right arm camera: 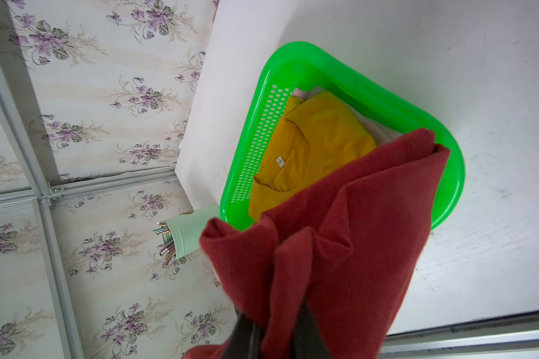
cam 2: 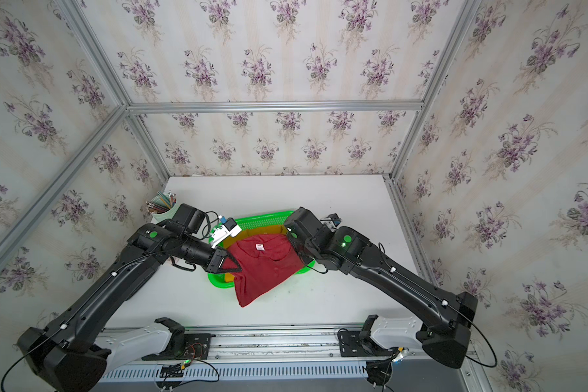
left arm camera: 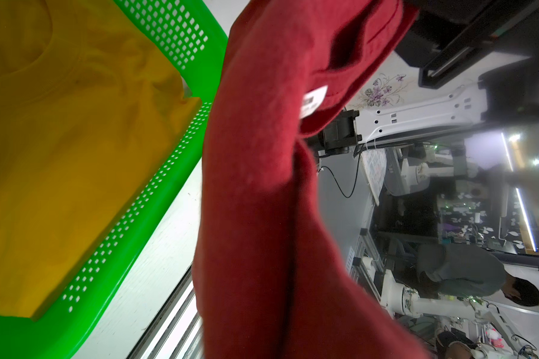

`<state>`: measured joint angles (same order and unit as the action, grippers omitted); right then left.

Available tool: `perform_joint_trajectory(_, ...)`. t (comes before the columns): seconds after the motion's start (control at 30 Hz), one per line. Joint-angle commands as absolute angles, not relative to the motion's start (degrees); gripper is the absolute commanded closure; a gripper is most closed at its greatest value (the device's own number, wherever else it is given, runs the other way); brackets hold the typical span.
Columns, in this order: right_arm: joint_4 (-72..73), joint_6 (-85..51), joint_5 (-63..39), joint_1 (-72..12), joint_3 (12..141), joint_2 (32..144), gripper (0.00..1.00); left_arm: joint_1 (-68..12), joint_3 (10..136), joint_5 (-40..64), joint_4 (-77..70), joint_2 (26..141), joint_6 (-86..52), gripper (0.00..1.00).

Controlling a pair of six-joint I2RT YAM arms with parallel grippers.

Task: Put the folded t-shirts into the basket
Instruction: Place the T-shirt in the bin.

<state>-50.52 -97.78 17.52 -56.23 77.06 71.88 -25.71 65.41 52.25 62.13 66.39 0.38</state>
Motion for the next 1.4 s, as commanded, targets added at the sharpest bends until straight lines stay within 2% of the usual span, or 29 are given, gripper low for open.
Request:
perform_joint_trajectory(0.0,-54.00,-100.72,18.92,-57.38,76.32,71.89,1.00,-25.80,63.54,57.21,57.72,66.49,0.42,1.00)
perform_joint_trajectory(0.07,-53.62,-101.29,19.05,-57.63,75.27,71.98,1.00,-25.84,62.56,57.49,56.21,66.33,-0.66,1.00)
perform_joint_trajectory(0.37,-43.27,-96.67,25.02,-56.71,70.53,75.50,1.00,-24.43,68.91,32.72,63.65,77.59,1.98,1.00)
perform_joint_trajectory(0.57,-32.44,-88.56,17.39,-51.74,70.15,81.94,0.94,-24.42,75.24,17.24,66.78,86.62,3.69,1.00)
perform_joint_trajectory(0.77,-28.13,-86.64,12.58,-47.42,70.14,87.15,0.79,-24.29,77.34,9.38,66.55,90.96,4.52,1.00)
perform_joint_trajectory(0.9,-26.10,-86.29,10.20,-45.97,69.70,90.62,0.79,-23.85,77.68,4.78,64.45,94.02,6.17,1.00)
perform_joint_trajectory(1.1,-21.37,-84.80,9.40,-44.46,69.61,94.73,0.82,-23.47,82.21,3.69,62.18,101.74,9.76,1.00)
perform_joint_trajectory(1.13,-20.73,-84.76,9.59,-44.35,69.55,95.27,0.76,-23.47,82.90,2.58,61.46,102.52,10.10,1.00)
perform_joint_trajectory(1.17,-20.00,-84.48,9.66,-44.18,69.54,95.73,0.65,-23.42,83.56,1.39,60.88,103.14,10.18,1.00)
perform_joint_trajectory(1.2,-19.57,-84.25,9.60,-43.96,69.46,96.07,0.57,-23.38,84.00,0.51,60.16,103.52,10.42,0.95)
perform_joint_trajectory(1.23,-19.13,-83.80,9.41,-43.54,69.49,96.41,0.44,-23.31,84.17,-0.06,59.45,103.68,10.67,0.85)
perform_joint_trajectory(1.27,-18.59,-83.41,8.99,-42.94,69.56,96.69,0.31,-23.25,84.27,-0.84,58.89,103.59,10.73,0.81)
perform_joint_trajectory(1.37,-16.10,-79.96,7.43,-41.05,69.46,96.54,0.04,-22.95,84.07,-4.67,56.94,102.32,9.53,0.66)
